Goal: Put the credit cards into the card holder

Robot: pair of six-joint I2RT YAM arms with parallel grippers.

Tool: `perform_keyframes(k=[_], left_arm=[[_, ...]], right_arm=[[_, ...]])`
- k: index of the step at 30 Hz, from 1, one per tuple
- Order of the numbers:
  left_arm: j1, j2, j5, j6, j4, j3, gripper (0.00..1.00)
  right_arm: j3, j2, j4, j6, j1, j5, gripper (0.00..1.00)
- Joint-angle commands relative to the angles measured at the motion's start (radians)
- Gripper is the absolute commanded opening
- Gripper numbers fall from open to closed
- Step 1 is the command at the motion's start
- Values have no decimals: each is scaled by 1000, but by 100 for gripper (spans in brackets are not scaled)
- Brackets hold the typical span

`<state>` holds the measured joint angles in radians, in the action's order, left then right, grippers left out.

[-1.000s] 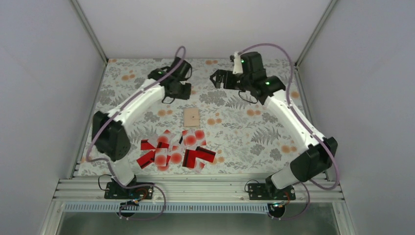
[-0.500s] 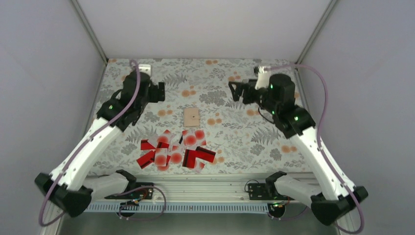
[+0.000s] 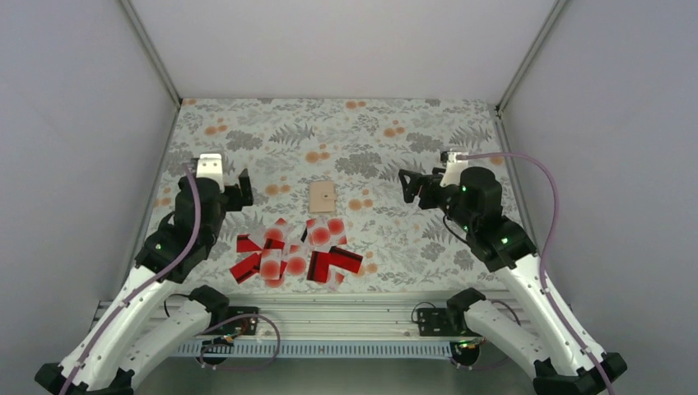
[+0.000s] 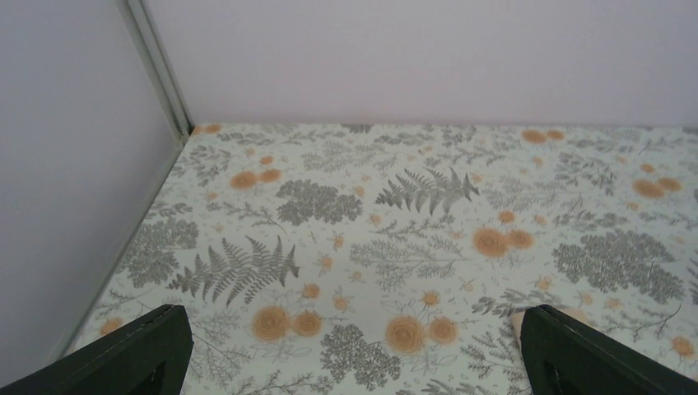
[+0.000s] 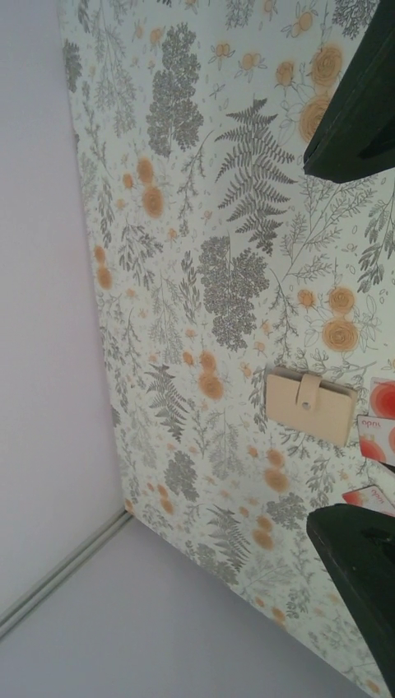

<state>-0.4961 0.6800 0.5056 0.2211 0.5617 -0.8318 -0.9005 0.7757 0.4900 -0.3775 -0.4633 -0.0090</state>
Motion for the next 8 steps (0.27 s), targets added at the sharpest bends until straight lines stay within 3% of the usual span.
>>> perform_keyframes(k=[1,8], left_arm=[[2,-25,23,-10,-10,8,100],[2,-46,26,-9,6,7,100]], right_arm=[[-6,-12,-12,-36,3,51,99],[-38,-7,-15,-27,3,49,99]])
